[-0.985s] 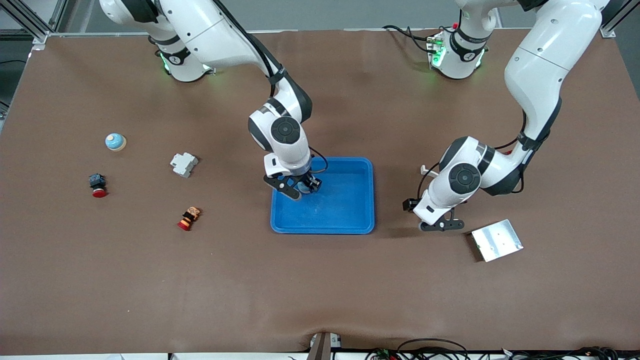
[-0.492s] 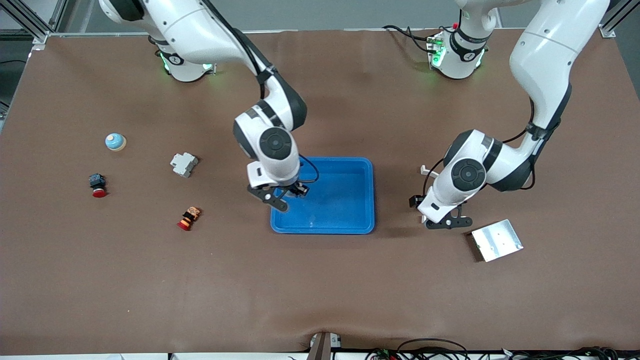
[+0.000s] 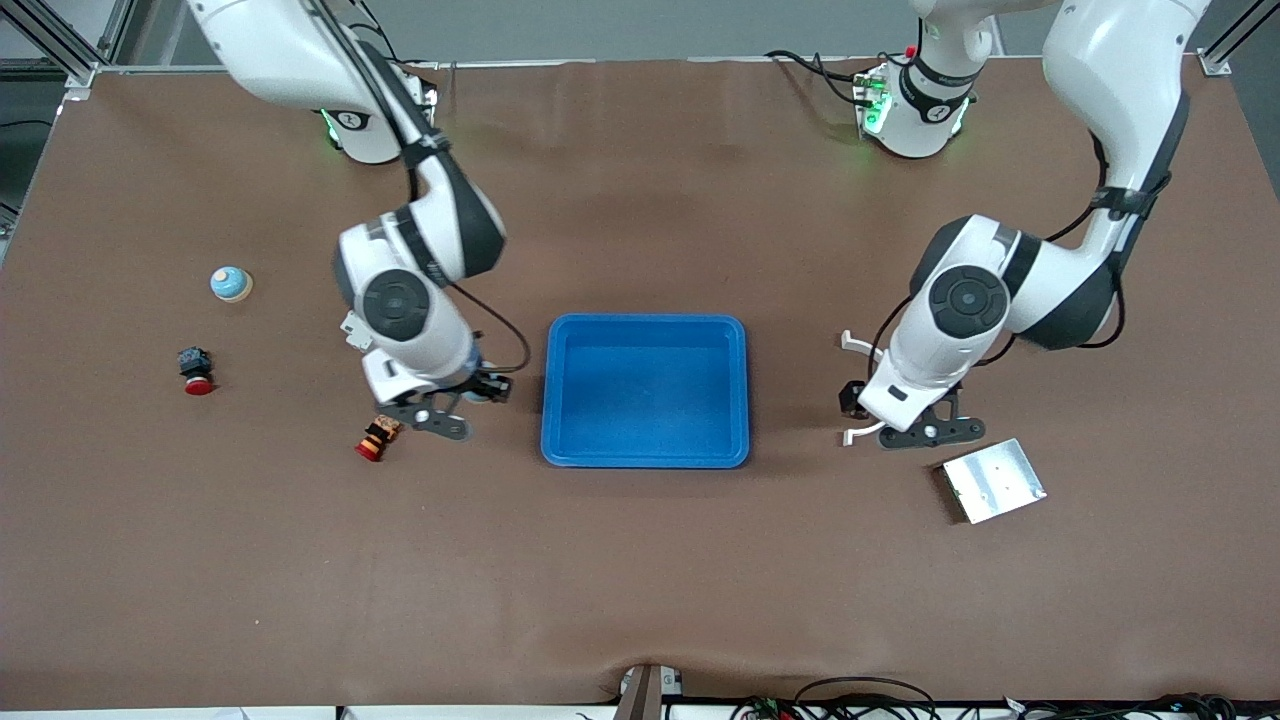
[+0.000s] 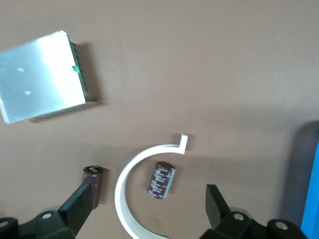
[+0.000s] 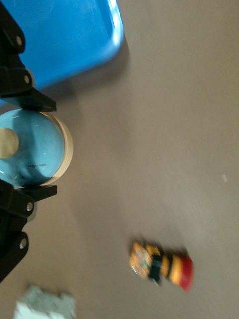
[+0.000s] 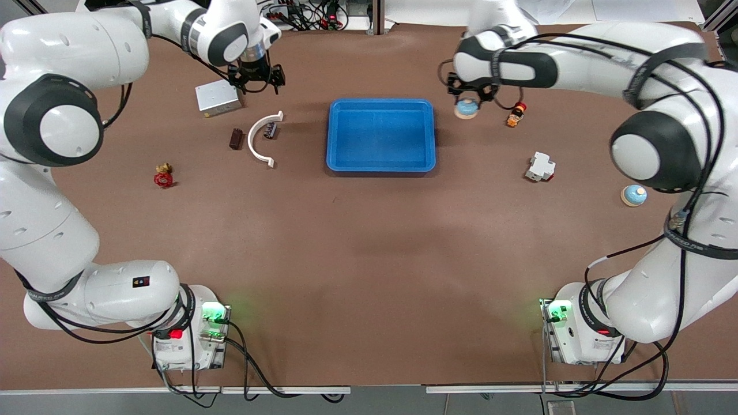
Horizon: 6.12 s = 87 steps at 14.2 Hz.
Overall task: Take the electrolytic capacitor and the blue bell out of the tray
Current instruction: 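Release the capacitor by the arc while the right gripper carries the bell, then set the second bell beside the first bell with the right gripper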
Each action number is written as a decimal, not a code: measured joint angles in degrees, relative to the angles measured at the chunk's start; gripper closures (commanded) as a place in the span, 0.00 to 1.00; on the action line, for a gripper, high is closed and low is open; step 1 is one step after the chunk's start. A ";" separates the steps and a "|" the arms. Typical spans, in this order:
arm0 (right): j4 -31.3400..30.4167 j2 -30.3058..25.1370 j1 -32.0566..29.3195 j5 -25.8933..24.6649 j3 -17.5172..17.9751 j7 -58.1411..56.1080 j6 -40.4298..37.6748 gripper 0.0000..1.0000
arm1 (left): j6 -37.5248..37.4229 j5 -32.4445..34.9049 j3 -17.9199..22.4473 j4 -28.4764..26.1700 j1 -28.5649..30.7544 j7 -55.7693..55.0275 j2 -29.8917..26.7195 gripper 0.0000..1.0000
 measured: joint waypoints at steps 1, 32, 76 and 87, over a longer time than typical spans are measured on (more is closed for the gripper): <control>-2.97 -1.66 -2.65 -0.02 -0.05 -4.33 1.79 1.00 | -0.05 0.00 -0.09 0.00 1.61 0.78 -1.00 0.00; -44.86 -9.64 -33.65 -0.11 0.23 -47.86 48.63 1.00 | -22.16 -29.23 -1.90 1.35 21.41 33.60 -29.60 0.00; -12.39 -14.00 -25.80 -0.13 3.05 -42.10 5.83 0.00 | -22.78 -28.99 27.87 8.95 -7.04 33.73 -20.99 0.00; 3.44 -14.02 -27.14 -1.41 1.89 -40.28 -10.89 0.00 | -23.12 -27.92 28.02 11.28 -9.17 33.73 -20.99 0.00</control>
